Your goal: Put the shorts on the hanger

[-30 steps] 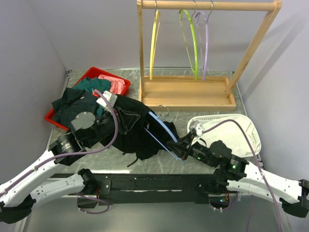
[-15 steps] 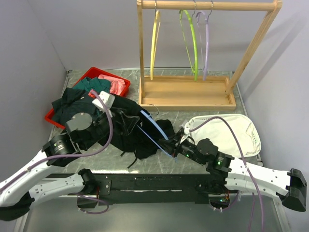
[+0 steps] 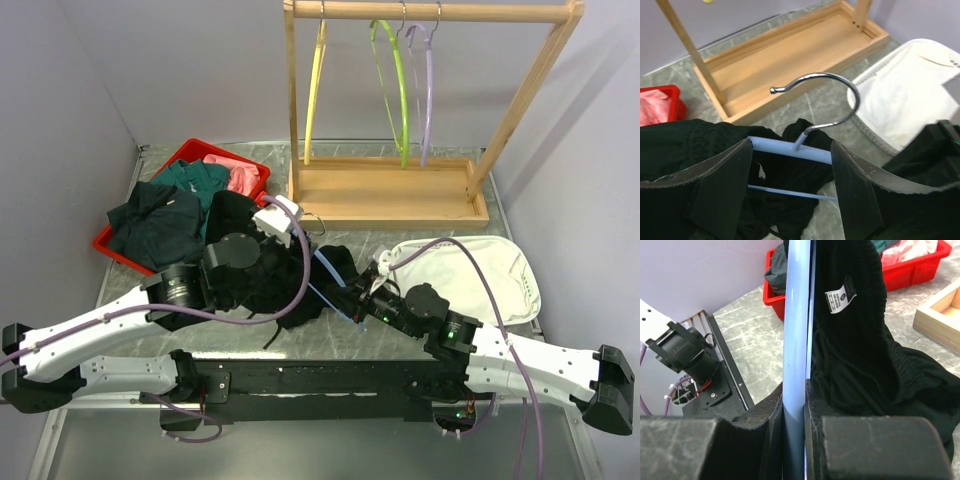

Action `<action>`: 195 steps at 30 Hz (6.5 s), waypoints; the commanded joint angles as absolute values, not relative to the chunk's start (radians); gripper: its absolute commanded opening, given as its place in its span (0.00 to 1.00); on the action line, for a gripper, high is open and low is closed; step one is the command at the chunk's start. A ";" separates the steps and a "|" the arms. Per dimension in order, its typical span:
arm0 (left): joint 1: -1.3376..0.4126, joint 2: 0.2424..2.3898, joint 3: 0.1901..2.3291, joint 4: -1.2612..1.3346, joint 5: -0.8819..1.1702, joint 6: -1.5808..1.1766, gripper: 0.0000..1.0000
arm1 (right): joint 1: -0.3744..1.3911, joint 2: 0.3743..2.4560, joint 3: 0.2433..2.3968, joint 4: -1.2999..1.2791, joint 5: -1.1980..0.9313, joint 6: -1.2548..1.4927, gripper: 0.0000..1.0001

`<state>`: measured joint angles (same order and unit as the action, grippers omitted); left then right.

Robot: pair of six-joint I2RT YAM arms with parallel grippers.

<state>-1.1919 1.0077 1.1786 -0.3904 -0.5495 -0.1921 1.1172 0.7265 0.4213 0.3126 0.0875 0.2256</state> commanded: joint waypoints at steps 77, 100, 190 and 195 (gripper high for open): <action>-1.170 0.920 1.043 -0.051 -0.735 0.008 0.01 | 0.811 1.293 0.457 0.640 0.159 0.721 0.42; -1.166 0.948 1.086 -0.052 -0.785 -0.074 0.01 | 0.807 1.497 0.476 0.888 0.158 0.745 0.48; -1.038 1.140 0.994 0.244 -1.088 -0.304 0.01 | 0.762 1.144 1.411 -0.618 0.018 0.894 0.00; -1.040 1.137 1.040 0.190 -0.933 -0.296 0.01 | 0.762 1.198 1.522 -0.661 0.035 0.858 0.00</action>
<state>-1.0290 1.1492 0.9524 0.1997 -1.0813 -0.2756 0.7650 1.1847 1.4170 -0.6968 0.0368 0.8738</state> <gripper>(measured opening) 0.043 0.012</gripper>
